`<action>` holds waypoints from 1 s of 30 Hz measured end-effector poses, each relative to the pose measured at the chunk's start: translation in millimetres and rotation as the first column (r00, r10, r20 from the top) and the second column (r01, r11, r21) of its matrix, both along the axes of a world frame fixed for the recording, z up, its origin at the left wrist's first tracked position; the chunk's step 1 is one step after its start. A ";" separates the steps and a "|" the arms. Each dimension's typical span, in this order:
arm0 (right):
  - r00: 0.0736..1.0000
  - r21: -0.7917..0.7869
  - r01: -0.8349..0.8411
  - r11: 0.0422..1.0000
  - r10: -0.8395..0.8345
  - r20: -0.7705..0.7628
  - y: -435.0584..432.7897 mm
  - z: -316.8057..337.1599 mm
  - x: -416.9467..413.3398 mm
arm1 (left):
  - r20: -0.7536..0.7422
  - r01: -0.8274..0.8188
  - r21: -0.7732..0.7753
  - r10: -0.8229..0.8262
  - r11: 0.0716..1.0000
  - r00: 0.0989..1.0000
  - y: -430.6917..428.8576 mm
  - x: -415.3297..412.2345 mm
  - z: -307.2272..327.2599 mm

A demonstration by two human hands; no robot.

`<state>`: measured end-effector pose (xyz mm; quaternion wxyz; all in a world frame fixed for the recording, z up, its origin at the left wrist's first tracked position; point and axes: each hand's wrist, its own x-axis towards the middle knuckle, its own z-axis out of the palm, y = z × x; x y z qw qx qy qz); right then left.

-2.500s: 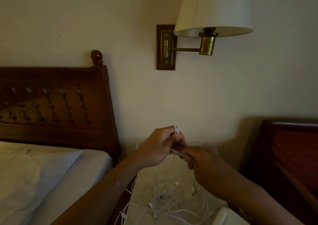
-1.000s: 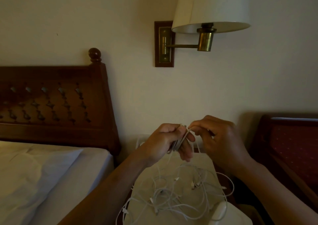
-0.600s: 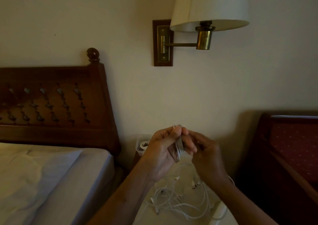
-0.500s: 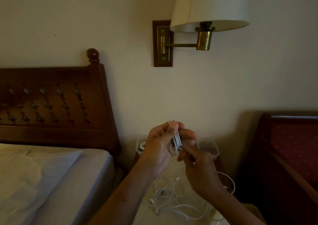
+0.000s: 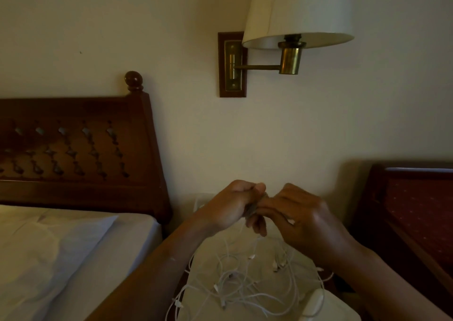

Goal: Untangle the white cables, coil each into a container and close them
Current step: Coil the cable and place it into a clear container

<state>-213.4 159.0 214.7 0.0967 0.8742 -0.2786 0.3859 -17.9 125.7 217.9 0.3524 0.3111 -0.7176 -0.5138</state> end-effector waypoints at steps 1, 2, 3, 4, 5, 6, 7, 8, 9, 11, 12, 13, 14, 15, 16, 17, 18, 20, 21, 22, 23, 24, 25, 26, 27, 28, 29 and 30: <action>0.998 -0.013 -0.033 0.999 0.033 0.049 -2.6 -0.3 -1.1 | -0.011 0.041 0.047 -0.040 0.998 0.999 -0.9 0.4 2.3; 0.994 -0.020 -0.060 0.998 0.062 0.091 -5.2 -0.9 -2.1 | -0.007 0.086 0.086 -0.085 0.993 0.996 -0.8 0.9 4.0; 0.989 -0.003 -0.083 0.997 0.083 0.124 -7.6 -1.7 -3.3 | 0.005 0.129 0.122 -0.130 0.984 0.991 0.0 1.1 5.1; 0.982 0.035 -0.108 0.994 0.101 0.158 -9.8 -2.6 -4.0 | 0.016 0.164 0.162 -0.168 0.973 0.986 1.7 0.7 6.4; 0.972 0.091 -0.140 0.986 0.120 0.200 -11.6 -4.4 -4.6 | 0.017 0.188 0.204 -0.196 0.961 0.981 3.5 0.1 7.8; 0.958 0.154 -0.183 0.971 0.141 0.249 -13.1 -7.0 -4.8 | 0.008 0.210 0.240 -0.218 0.948 0.976 5.1 -0.3 9.8; 0.941 0.207 -0.226 0.952 0.159 0.298 -14.0 -9.6 -4.2 | -0.012 0.234 0.269 -0.240 0.934 0.971 5.5 0.0 11.7; 0.926 0.240 -0.254 0.937 0.164 0.341 -14.6 -12.6 -3.2 | -0.038 0.259 0.291 -0.259 0.921 0.965 5.2 0.9 14.0; 0.912 0.246 -0.263 0.933 0.157 0.378 -15.0 -14.9 -1.6 | -0.069 0.280 0.309 -0.272 0.909 0.960 4.7 2.7 16.2; 0.881 0.190 -0.259 0.947 0.151 0.449 -15.6 -18.5 0.5 | -0.127 0.297 0.325 -0.270 0.898 0.954 3.1 5.1 17.0; 0.862 0.148 -0.251 0.957 0.151 0.483 -15.7 -19.8 0.8 | -0.145 0.284 0.313 -0.250 0.906 0.957 2.2 5.0 14.8; 0.850 0.110 -0.234 0.966 0.148 0.506 -15.2 -21.4 0.8 | -0.155 0.254 0.286 -0.217 0.924 0.964 1.6 4.1 11.2; 0.845 0.079 -0.206 0.975 0.136 0.517 -14.8 -22.6 1.1 | -0.156 0.207 0.241 -0.173 0.948 0.973 1.6 2.5 6.9; 0.846 0.057 -0.170 0.984 0.116 0.521 -14.1 -23.7 1.7 | -0.150 0.147 0.174 -0.121 0.974 0.981 2.1 0.8 2.6; 0.849 0.038 -0.127 0.991 0.088 0.522 -13.4 -25.0 2.4 | -0.142 0.076 0.090 -0.063 0.993 0.988 2.7 -0.6 -1.4; 0.851 0.019 -0.081 0.997 0.059 0.522 -12.5 -26.5 3.4 | -0.137 -0.008 0.000 0.008 1.000 0.990 3.5 -1.5 -5.2; 0.852 0.004 -0.040 0.999 0.032 0.523 -12.1 -27.6 4.4 | -0.141 -0.102 -0.086 0.090 0.991 0.986 3.5 -1.6 -8.6; 0.838 0.021 -0.006 1.000 -0.006 0.545 -13.0 -29.0 5.0 | -0.152 -0.262 -0.208 0.234 0.942 0.960 4.1 -1.1 -14.4; 0.820 0.054 -0.009 0.998 -0.023 0.572 -13.8 -29.3 4.7 | -0.144 -0.304 -0.244 0.275 0.921 0.951 4.8 -0.1 -16.7; 0.796 0.097 -0.020 0.995 -0.043 0.604 -14.8 -29.0 4.1 | -0.129 -0.314 -0.268 0.289 0.911 0.949 6.2 1.2 -18.4; 0.773 0.139 -0.031 0.990 -0.065 0.631 -15.7 -28.6 2.9 | -0.105 -0.301 -0.276 0.283 0.913 0.953 8.2 2.7 -19.6; 0.757 0.175 -0.039 0.984 -0.085 0.648 -16.7 -28.3 2.3 | -0.078 -0.276 -0.267 0.265 0.923 0.961 11.1 3.7 -19.9; 0.748 0.202 -0.048 0.978 -0.099 0.656 -17.5 -28.7 2.0 | -0.041 -0.259 -0.264 0.258 0.929 0.965 13.9 5.0 -20.0; 0.745 0.222 -0.058 0.973 -0.106 0.659 -18.3 -29.4 2.2 | 0.004 -0.265 -0.290 0.278 0.920 0.961 15.5 6.7 -20.4; 0.741 0.235 -0.064 0.970 -0.111 0.662 -18.9 -29.8 2.5 | 0.060 -0.291 -0.340 0.329 0.894 0.942 16.5 7.7 -20.4; 0.737 0.243 -0.062 0.968 -0.120 0.665 -20.2 -29.5 2.5 | 0.121 -0.318 -0.397 0.392 0.861 0.912 16.8 8.7 -19.4; 0.729 0.251 -0.054 0.966 -0.134 0.671 -21.5 -29.2 2.0 | 0.171 -0.340 -0.436 0.448 0.833 0.877 16.7 10.0 -17.5; 0.718 0.261 -0.040 0.965 -0.154 0.678 -22.9 -28.8 1.3 | 0.209 -0.357 -0.452 0.486 0.818 0.849 16.3 12.0 -14.4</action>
